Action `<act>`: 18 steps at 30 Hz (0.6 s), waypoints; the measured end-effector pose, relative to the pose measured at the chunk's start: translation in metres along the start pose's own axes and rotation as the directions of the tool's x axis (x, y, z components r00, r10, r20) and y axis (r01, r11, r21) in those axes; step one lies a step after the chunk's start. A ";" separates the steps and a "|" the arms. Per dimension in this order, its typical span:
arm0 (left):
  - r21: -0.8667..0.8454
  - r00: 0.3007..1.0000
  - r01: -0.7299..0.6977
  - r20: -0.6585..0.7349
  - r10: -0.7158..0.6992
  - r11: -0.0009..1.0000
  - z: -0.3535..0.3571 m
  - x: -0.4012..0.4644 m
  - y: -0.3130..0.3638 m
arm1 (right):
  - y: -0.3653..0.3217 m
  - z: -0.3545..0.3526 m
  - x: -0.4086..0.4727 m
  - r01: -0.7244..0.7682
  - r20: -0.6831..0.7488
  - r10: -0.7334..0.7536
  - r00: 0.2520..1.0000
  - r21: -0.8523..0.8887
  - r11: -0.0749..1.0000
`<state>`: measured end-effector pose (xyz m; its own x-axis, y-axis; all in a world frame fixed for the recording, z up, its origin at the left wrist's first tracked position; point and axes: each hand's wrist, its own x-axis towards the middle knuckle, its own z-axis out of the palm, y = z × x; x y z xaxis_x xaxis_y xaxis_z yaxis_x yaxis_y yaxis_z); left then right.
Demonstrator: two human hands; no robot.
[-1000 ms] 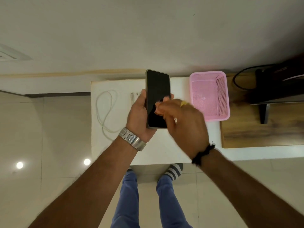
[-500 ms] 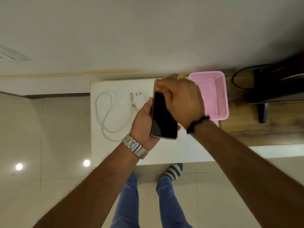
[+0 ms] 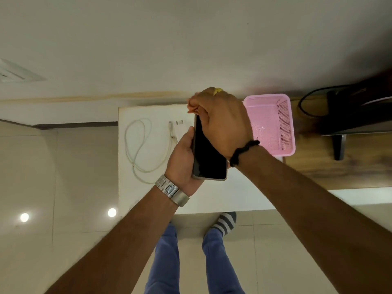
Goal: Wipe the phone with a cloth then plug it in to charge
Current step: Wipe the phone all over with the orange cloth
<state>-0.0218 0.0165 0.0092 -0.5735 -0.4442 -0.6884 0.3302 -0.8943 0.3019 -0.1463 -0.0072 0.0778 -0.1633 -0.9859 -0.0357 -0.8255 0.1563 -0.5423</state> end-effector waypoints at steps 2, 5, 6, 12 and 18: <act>0.029 1.000 -0.006 0.029 0.005 1.000 -0.004 0.000 0.004 | 0.011 -0.006 -0.002 -0.022 0.007 0.023 1.000 -0.044 0.999; 0.058 0.997 0.006 0.082 -0.011 0.998 -0.012 0.000 0.009 | 0.031 -0.017 -0.016 -0.134 -0.003 0.134 0.991 -0.057 0.989; 0.068 0.996 0.013 0.084 -0.019 0.998 -0.012 0.001 0.009 | 0.034 -0.017 -0.019 -0.153 -0.008 0.153 0.988 -0.049 0.987; 0.036 0.999 -0.024 -0.033 0.026 0.999 -0.002 0.008 0.005 | 0.006 0.001 -0.017 -0.109 -0.016 0.108 0.994 -0.036 0.993; -0.030 0.998 0.008 -0.058 -0.010 1.000 -0.007 0.010 0.024 | -0.017 0.004 -0.090 0.039 0.144 -0.047 0.988 0.060 0.997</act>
<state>-0.0147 -0.0094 0.0052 -0.5326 -0.4311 -0.7283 0.3479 -0.8960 0.2760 -0.1151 0.0781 0.0868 -0.0446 -0.9904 -0.1310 -0.7975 0.1143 -0.5924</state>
